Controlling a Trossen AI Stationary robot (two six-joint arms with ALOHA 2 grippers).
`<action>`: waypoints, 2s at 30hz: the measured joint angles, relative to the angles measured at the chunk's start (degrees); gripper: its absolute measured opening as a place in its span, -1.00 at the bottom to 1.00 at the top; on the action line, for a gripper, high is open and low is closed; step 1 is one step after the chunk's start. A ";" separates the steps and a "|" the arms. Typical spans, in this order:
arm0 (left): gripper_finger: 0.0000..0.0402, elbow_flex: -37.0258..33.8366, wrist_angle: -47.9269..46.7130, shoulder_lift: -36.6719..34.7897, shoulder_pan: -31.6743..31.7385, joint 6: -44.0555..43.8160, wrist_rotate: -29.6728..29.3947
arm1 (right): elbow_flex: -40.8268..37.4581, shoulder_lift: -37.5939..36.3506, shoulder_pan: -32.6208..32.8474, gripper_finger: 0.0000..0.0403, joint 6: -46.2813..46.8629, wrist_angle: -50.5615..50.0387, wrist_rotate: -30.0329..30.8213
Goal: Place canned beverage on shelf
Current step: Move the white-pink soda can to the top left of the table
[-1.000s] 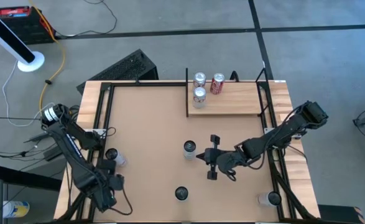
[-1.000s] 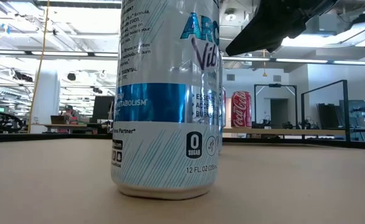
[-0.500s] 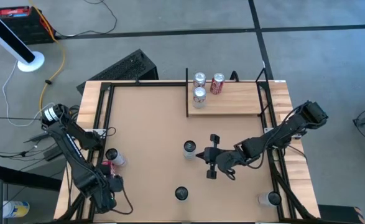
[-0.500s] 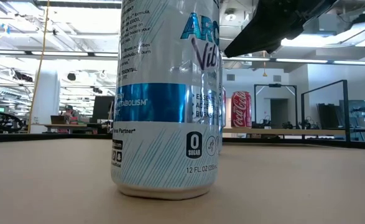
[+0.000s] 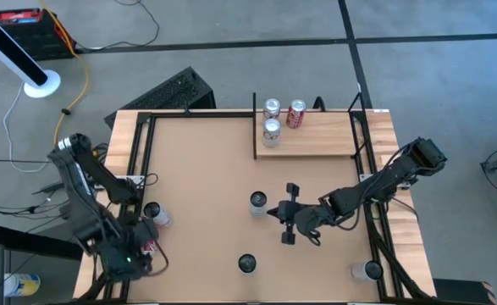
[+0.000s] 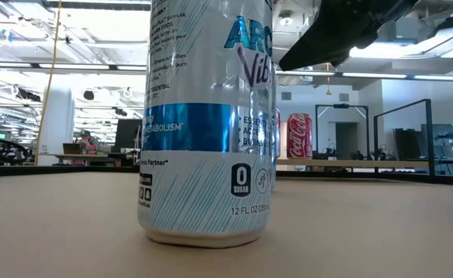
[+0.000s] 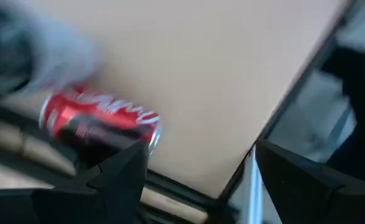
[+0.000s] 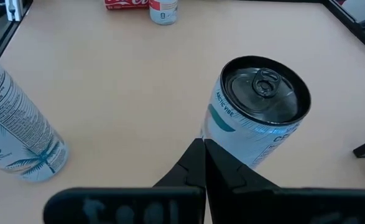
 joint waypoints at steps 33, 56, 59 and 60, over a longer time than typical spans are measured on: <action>0.40 -25.09 9.66 -2.01 -2.74 -41.04 3.20 | 0.00 0.00 -0.38 -0.89 -11.37 -0.90 -9.22; 0.40 -28.76 9.85 -8.39 -1.11 -31.25 -3.89 | 0.00 0.00 -1.55 -0.88 -15.96 -0.42 -9.16; 0.40 -27.04 6.65 -9.35 -1.11 -30.20 -6.11 | 0.00 0.00 -1.80 -0.88 -15.19 -0.42 -9.18; 0.40 -26.34 5.56 -9.64 -1.11 -29.85 -6.34 | 0.00 0.00 -1.80 -0.88 -15.17 -0.39 -9.18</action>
